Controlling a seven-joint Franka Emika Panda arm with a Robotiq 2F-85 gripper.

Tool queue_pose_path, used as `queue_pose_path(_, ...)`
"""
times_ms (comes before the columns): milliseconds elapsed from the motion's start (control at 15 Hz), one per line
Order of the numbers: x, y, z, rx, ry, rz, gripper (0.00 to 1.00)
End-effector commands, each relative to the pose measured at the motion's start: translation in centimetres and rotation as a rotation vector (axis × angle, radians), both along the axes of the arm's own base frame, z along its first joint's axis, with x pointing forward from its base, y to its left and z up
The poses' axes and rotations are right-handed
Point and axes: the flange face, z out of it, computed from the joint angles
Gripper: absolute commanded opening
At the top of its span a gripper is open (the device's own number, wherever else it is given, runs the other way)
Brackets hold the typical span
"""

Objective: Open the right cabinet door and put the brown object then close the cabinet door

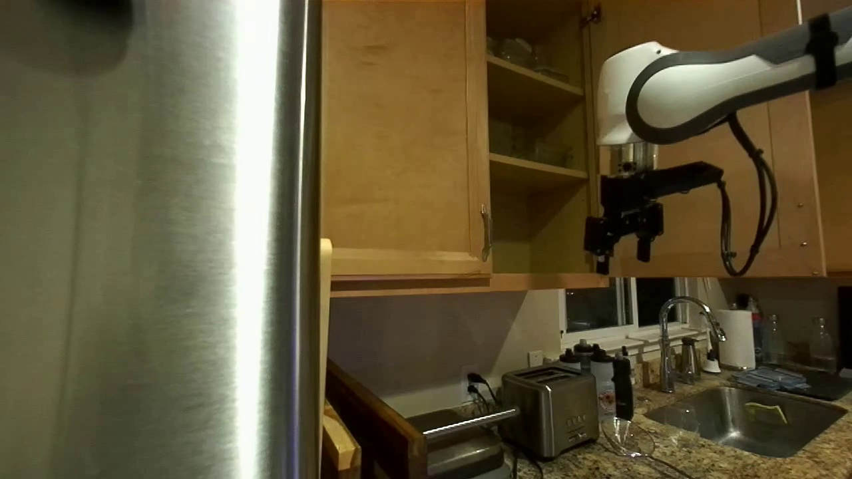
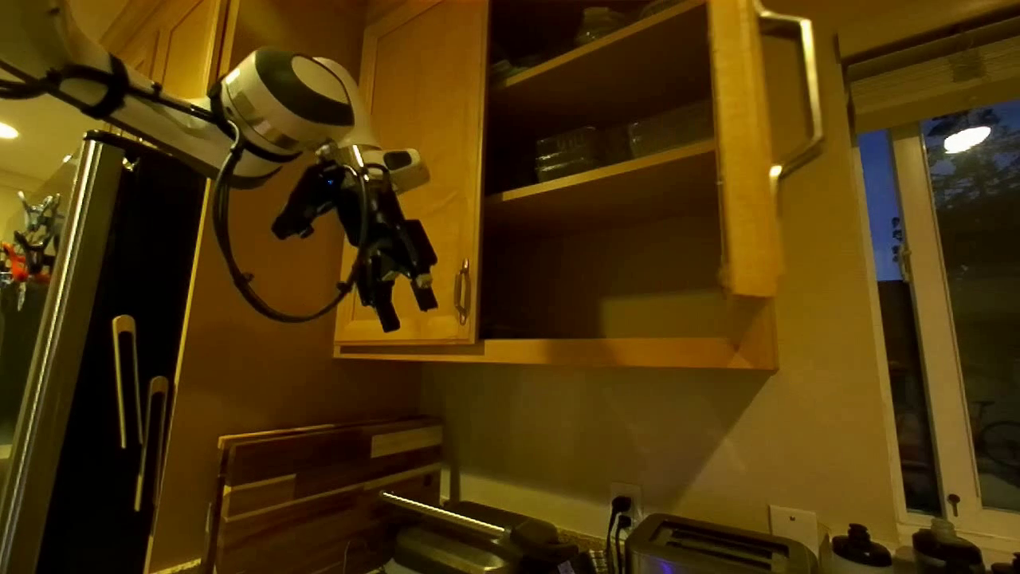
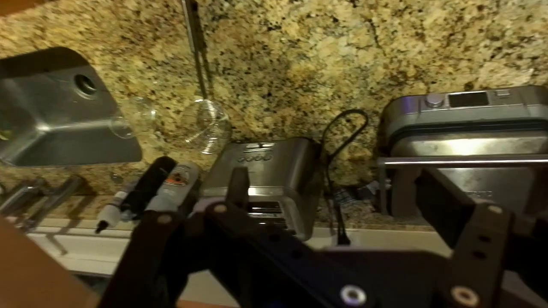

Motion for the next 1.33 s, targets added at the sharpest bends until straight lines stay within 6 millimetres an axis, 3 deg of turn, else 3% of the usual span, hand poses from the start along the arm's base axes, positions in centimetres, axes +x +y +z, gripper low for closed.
queue_pose_path(0, 3.2, -1.1, -3.5, 0.152, -0.003, 0.117, 1.00)
queue_pose_path(200, 5.2, -0.9, -6.4, 0.280, 0.050, 0.222, 1.00)
queue_pose_path(467, 6.1, 0.0, -8.9, 0.413, 0.180, 0.368, 1.00)
queue_pose_path(600, 5.9, 0.4, -9.3, 0.407, 0.263, 0.410, 1.00)
queue_pose_path(1133, 6.4, 0.1, -10.0, 0.392, 0.226, 0.369, 1.00)
queue_pose_path(1267, 5.4, 1.9, -9.9, 0.435, 0.252, 0.526, 1.00)
